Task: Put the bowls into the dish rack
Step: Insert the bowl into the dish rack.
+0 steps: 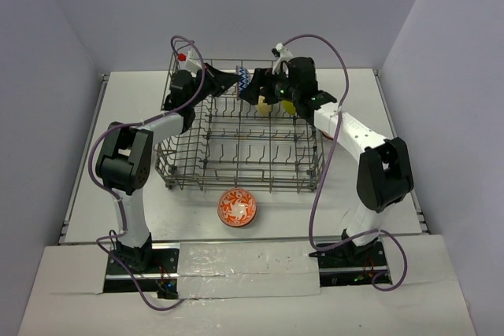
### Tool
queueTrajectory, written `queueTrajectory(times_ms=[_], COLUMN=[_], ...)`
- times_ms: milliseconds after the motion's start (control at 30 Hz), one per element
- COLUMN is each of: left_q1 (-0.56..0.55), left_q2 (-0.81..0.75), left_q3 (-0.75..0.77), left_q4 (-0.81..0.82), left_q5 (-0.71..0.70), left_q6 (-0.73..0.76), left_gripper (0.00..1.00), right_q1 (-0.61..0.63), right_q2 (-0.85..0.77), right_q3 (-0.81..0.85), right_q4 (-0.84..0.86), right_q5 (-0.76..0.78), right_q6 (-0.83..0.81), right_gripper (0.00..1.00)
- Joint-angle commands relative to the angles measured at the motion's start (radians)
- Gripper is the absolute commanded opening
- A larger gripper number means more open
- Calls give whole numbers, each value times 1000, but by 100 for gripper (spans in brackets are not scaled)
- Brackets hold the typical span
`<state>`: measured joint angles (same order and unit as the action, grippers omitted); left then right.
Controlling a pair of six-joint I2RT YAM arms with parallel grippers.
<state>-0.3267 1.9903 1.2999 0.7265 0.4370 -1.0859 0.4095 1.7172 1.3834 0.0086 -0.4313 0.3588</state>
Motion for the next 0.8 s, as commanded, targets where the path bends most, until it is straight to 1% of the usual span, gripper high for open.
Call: queueTrajectory(times_ms=[0,133,333,767], left_q1=[9,9,9,12], left_q2=[-18,-19,-27,-45], left_q3=[13,22,35,36], left_q4=[-110,-127,-154,-185], left_q5=[52,63,72,89], left_q6=[18,23,38,57], left_gripper=[3,2,2,1], right_q1=[-14,-43,-75,-104], right_q2=[27,58,105,214], right_q3=[71,80,115,200], right_q4=[77,105,96,142], right_q5=[-60,-95,-116,-208], right_q6=[3,9,6,54], right_gripper=[91,91,91,91])
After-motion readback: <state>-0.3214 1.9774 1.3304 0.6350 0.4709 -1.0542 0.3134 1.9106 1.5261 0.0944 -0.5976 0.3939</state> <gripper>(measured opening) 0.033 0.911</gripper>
